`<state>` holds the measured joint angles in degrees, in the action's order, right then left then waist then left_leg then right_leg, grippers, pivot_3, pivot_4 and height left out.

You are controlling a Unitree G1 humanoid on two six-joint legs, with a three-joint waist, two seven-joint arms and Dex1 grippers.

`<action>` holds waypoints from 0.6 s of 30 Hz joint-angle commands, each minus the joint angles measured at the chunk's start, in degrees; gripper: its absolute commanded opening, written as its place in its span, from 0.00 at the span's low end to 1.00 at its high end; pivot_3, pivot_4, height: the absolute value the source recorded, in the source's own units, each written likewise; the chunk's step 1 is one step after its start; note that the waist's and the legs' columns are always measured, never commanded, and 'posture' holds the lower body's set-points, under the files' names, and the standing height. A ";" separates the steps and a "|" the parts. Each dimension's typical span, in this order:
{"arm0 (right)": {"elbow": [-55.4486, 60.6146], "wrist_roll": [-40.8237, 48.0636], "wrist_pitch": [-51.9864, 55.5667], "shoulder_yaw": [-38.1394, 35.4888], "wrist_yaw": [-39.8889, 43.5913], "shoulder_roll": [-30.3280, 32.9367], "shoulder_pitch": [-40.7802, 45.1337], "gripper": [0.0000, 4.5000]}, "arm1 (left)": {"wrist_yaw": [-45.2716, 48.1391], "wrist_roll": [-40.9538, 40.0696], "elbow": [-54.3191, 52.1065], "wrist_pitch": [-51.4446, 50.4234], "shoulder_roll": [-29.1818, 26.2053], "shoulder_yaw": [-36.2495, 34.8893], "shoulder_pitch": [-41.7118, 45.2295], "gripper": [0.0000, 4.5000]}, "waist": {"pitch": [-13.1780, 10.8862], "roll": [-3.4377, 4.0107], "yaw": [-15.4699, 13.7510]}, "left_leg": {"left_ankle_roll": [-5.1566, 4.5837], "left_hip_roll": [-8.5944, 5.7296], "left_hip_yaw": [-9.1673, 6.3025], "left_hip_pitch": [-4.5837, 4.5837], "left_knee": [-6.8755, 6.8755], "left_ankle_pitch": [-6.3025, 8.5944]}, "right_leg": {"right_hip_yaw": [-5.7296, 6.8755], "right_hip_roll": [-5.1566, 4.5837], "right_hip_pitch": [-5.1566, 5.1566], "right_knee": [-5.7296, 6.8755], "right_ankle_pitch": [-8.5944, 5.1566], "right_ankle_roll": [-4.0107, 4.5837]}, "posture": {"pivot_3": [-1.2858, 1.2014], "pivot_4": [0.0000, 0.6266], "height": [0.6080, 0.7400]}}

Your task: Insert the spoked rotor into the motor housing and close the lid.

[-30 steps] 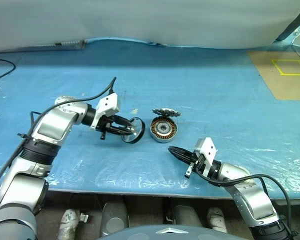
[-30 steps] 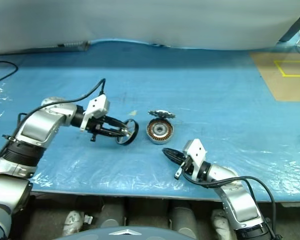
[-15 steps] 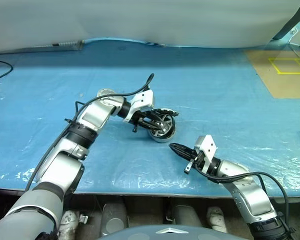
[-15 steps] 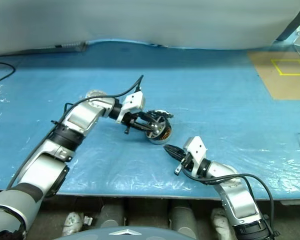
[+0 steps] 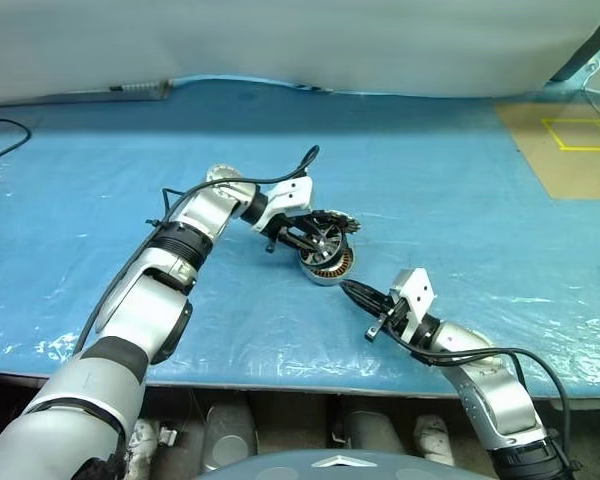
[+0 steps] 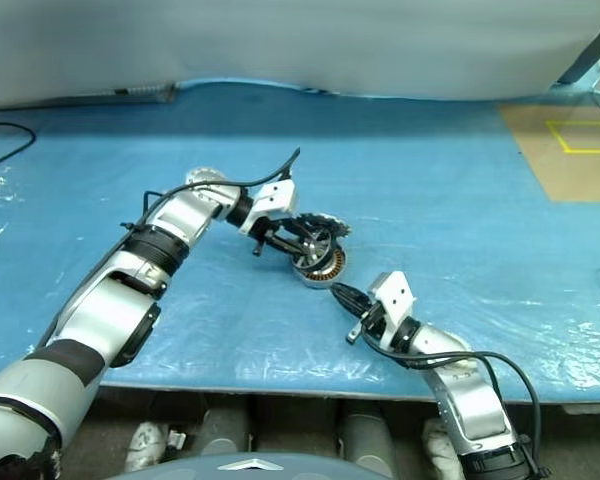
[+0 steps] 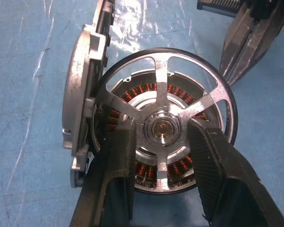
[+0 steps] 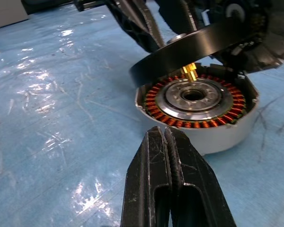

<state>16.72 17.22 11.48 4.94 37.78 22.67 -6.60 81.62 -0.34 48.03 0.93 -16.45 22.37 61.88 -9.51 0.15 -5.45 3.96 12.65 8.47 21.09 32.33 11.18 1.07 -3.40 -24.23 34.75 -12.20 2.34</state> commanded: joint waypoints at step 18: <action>-0.29 -0.13 -2.28 -0.69 -0.68 -0.89 -2.55 0.00 | 3.16 4.44 7.54 7.49 2.01 -0.68 5.21 0.30 | -0.01 -0.02 -0.03 | 0.00 0.00 -0.01 -0.04 0.00 0.00 | 0.01 -0.01 0.04 0.00 -0.01 0.02 | 0.52 0.24 1.00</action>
<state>15.88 16.98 10.45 4.71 37.20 22.05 -9.40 83.96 3.57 55.23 7.67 -14.30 22.08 65.54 -9.53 0.12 -5.48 3.96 12.65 8.46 21.05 32.33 11.18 1.08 -3.40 -24.19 34.74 -12.21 2.36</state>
